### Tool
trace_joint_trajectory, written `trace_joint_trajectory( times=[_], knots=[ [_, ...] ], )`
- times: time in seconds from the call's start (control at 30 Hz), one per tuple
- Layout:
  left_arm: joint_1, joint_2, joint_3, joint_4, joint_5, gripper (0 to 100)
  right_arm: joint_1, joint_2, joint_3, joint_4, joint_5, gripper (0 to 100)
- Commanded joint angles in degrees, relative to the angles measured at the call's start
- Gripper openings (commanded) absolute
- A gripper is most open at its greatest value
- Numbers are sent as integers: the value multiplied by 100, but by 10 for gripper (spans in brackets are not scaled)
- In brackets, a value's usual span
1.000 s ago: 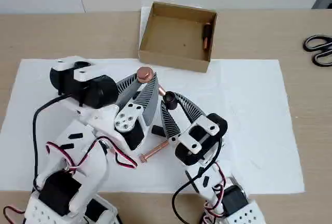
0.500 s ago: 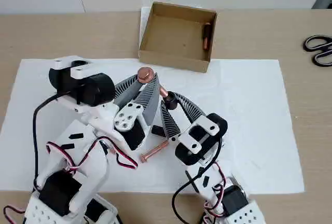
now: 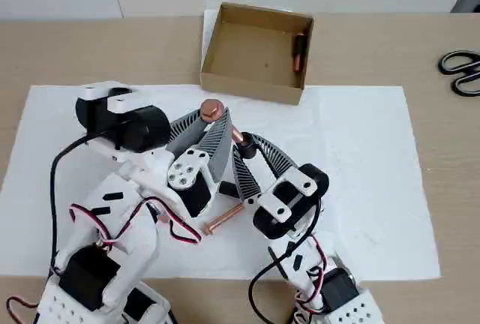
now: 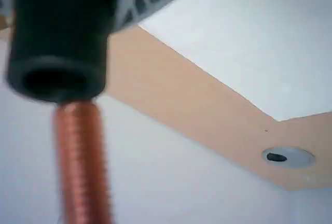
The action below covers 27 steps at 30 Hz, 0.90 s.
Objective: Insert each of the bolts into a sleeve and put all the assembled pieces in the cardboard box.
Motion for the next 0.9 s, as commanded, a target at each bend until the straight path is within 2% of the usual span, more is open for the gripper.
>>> trace_joint_trajectory(
  times=[0.0,0.73,0.87],
  knots=[
    [26,18,-31,-35,18,6,-40,-101,26,-101,-35,4],
    [26,18,242,-360,18,6,-268,-101,26,-110,-35,4],
    [26,18,365,-325,-193,6,-268,-101,26,-127,-35,4]
  ],
)
